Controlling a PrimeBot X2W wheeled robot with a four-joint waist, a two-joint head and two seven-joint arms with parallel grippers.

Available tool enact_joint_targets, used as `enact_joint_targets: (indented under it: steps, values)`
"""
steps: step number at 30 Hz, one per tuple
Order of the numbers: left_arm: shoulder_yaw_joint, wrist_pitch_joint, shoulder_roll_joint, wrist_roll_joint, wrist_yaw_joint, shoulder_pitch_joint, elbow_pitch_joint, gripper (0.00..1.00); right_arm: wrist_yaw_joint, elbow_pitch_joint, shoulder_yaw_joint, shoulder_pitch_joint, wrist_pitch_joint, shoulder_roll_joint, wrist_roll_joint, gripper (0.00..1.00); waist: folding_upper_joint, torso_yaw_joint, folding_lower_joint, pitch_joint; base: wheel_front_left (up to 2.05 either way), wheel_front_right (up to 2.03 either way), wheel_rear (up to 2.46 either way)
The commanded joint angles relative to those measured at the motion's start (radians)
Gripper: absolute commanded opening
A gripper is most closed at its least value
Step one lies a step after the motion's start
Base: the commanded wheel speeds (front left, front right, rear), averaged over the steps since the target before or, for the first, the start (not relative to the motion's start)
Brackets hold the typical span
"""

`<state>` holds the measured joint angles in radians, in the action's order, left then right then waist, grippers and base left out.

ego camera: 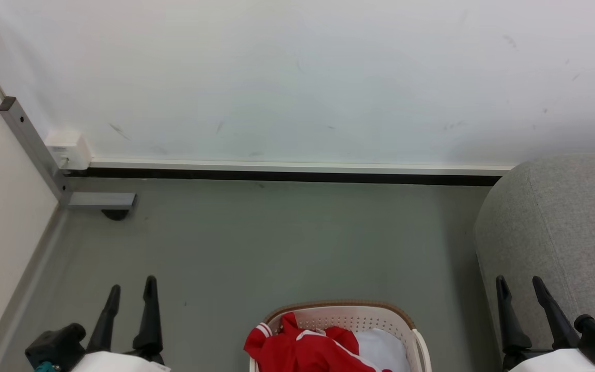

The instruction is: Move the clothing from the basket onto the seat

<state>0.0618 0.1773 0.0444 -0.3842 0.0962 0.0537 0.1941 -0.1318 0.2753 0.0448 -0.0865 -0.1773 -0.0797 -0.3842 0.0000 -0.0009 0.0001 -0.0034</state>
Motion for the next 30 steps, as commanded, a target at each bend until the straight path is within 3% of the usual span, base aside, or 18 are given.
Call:
enact_joint_targets:
  steps: [1, 30]
  values:
    - [0.005, 0.011, 0.01, 0.035, 0.002, 0.005, -0.002, 1.0, 0.001, -0.001, -0.004, -0.005, -0.011, -0.002, 0.03, 1.0, 0.0, 0.0, 0.0, 0.001, 0.0, 0.0, 0.0]
    - [0.037, 0.07, 0.009, 0.246, 0.016, 0.009, 0.037, 1.0, 0.002, 0.043, -0.04, 0.012, -0.071, 0.018, 0.206, 1.0, 0.0, -0.004, -0.0001, 0.007, 0.0, 0.0, 0.0]
